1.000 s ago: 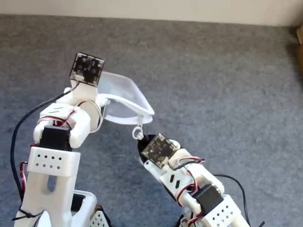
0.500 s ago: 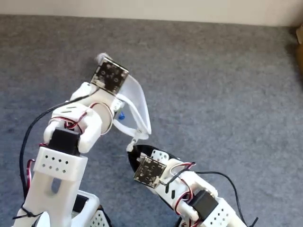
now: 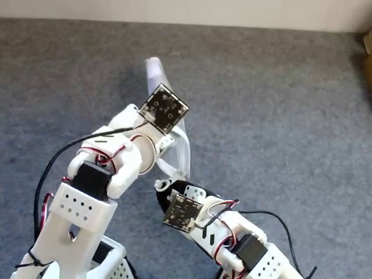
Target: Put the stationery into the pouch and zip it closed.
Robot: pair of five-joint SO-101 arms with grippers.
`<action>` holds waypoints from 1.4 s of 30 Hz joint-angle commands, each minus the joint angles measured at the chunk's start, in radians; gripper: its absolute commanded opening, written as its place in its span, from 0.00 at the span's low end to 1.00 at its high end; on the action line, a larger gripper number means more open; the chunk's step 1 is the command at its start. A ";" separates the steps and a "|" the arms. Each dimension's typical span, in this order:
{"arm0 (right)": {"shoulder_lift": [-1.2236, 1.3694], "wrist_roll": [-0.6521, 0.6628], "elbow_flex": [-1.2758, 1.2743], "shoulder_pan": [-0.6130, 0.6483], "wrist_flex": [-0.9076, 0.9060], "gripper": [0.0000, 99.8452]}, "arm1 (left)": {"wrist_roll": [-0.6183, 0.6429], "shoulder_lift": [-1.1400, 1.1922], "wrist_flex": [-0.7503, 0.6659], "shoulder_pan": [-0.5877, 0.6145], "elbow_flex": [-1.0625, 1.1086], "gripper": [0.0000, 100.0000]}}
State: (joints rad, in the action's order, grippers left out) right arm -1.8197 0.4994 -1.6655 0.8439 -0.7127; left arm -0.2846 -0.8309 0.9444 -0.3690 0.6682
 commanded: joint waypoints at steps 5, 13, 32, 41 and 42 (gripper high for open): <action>-0.018 0.015 -0.004 0.019 0.022 0.01 | -0.008 -0.018 -0.034 -0.127 -0.059 0.22; -0.018 0.015 -0.004 0.019 0.022 0.01 | -0.008 -0.016 -0.083 -0.191 -0.053 0.22; -0.018 0.011 0.002 0.013 0.022 0.01 | -0.112 -0.027 0.032 -0.168 -0.134 0.22; -0.018 -0.038 0.005 -0.056 0.018 0.01 | -0.109 -0.027 0.196 -0.116 -0.272 0.22; -0.018 -0.055 0.008 -0.070 0.018 0.01 | -0.110 -0.027 0.209 -0.102 -0.283 0.22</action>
State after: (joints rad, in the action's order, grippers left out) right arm -1.8182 0.5010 -1.6655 0.8301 -0.7127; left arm -0.3890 -0.8324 1.0978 -0.5301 0.4810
